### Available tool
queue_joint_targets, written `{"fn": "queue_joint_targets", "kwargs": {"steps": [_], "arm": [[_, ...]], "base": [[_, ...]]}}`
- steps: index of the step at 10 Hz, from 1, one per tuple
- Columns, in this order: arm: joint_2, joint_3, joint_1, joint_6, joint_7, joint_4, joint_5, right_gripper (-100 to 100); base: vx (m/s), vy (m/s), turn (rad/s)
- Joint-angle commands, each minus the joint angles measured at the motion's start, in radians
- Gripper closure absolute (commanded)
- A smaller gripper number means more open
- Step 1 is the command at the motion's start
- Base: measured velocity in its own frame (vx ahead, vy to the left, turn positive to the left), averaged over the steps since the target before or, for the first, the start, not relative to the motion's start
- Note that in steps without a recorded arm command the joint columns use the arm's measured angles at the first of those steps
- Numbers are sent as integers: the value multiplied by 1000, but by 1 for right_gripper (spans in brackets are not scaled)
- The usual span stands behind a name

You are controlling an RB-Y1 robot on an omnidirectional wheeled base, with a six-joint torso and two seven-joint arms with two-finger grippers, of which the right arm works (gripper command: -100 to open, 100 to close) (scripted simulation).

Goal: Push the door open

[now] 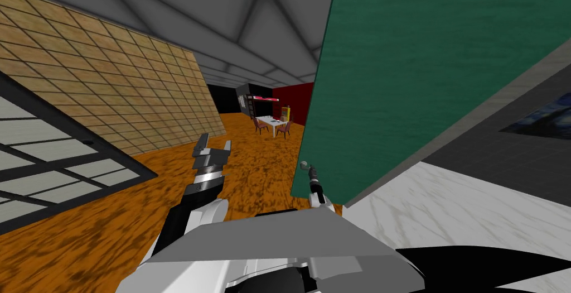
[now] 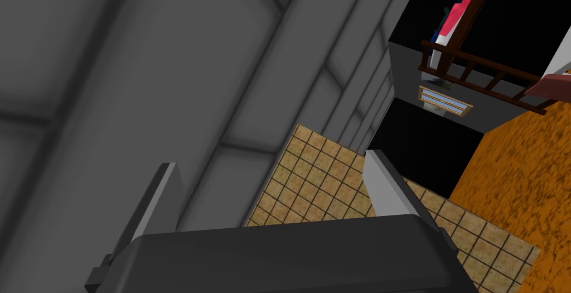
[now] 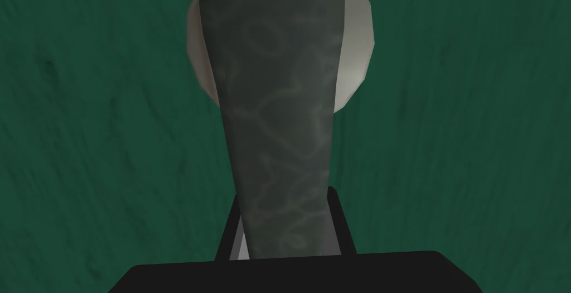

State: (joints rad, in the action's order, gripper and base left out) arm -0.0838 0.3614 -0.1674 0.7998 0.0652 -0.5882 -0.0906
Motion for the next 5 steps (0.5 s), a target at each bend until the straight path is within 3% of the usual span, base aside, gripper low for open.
{"fn": "queue_joint_targets", "kwargs": {"steps": [1, 5], "arm": [[2, 12, -9, 5, -6, -1, 9, 100], [13, 37, -7, 4, -17, -1, 26, 100]], "base": [[182, 57, -38], [165, 70, -55]]}}
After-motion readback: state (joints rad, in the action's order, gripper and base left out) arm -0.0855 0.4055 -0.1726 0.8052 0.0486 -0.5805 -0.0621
